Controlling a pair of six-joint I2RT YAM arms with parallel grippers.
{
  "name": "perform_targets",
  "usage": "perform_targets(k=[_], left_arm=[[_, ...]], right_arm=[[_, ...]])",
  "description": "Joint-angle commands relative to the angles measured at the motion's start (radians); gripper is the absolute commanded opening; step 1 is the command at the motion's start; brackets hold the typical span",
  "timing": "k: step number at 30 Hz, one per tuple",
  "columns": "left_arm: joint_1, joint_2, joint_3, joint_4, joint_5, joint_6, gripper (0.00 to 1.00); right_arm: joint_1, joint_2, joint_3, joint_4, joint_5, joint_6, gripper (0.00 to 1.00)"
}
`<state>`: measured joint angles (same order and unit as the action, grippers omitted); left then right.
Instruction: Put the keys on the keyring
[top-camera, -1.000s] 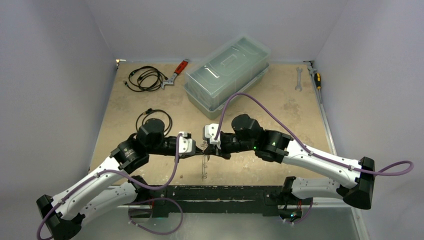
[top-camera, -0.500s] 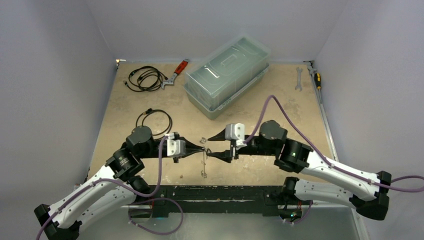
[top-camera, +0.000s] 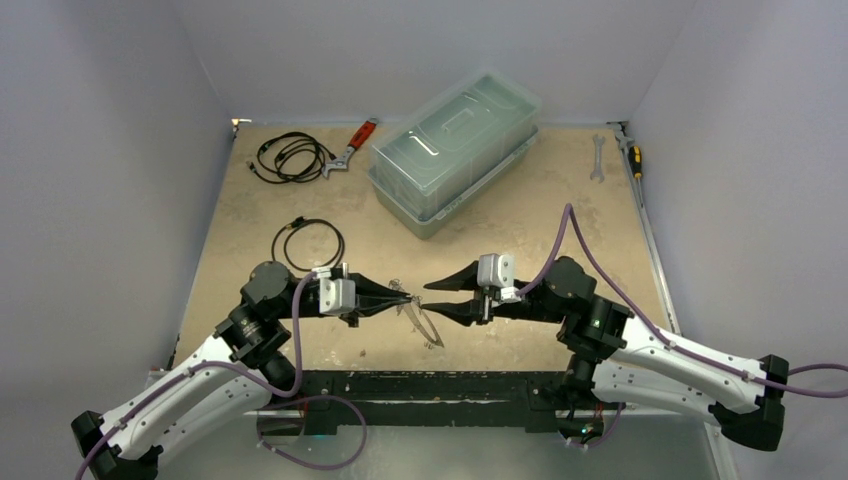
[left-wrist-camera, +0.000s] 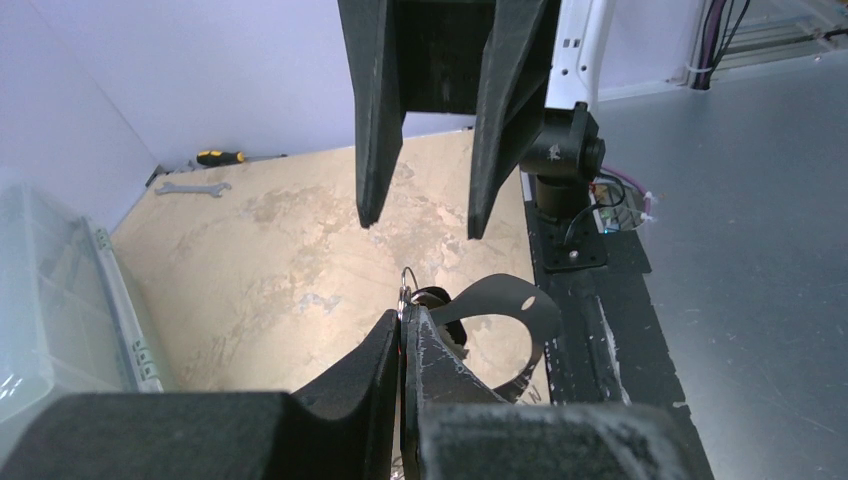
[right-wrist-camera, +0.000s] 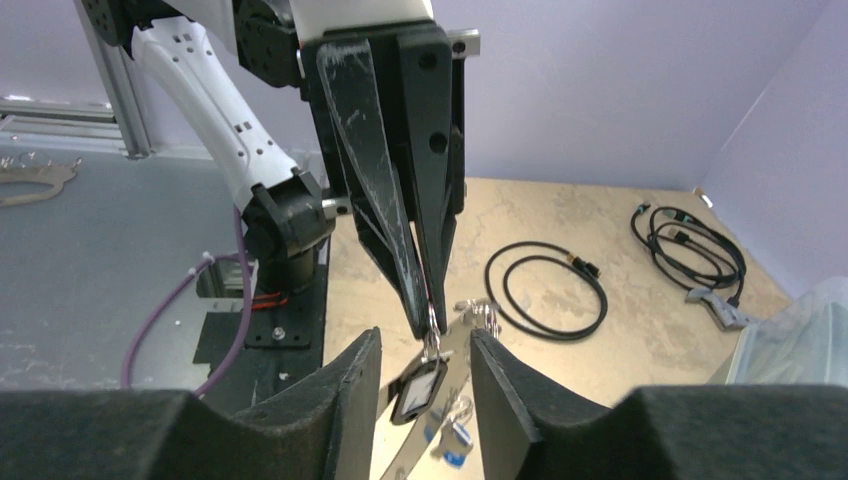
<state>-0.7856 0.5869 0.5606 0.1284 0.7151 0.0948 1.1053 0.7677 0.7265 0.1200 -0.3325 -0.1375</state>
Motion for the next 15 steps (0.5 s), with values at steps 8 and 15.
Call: perform_targets(k=[8,15], left_arm=[[0.008,-0.010,-0.005,0.107,0.056,-0.035,0.00],[0.008,-0.007,-0.005,0.105,0.063,-0.036,0.00]], right_arm=[[0.002,0.021,0.026,0.024,-0.051,0.003,0.32],[0.002,0.034,0.030,0.021,-0.043,-0.002,0.31]])
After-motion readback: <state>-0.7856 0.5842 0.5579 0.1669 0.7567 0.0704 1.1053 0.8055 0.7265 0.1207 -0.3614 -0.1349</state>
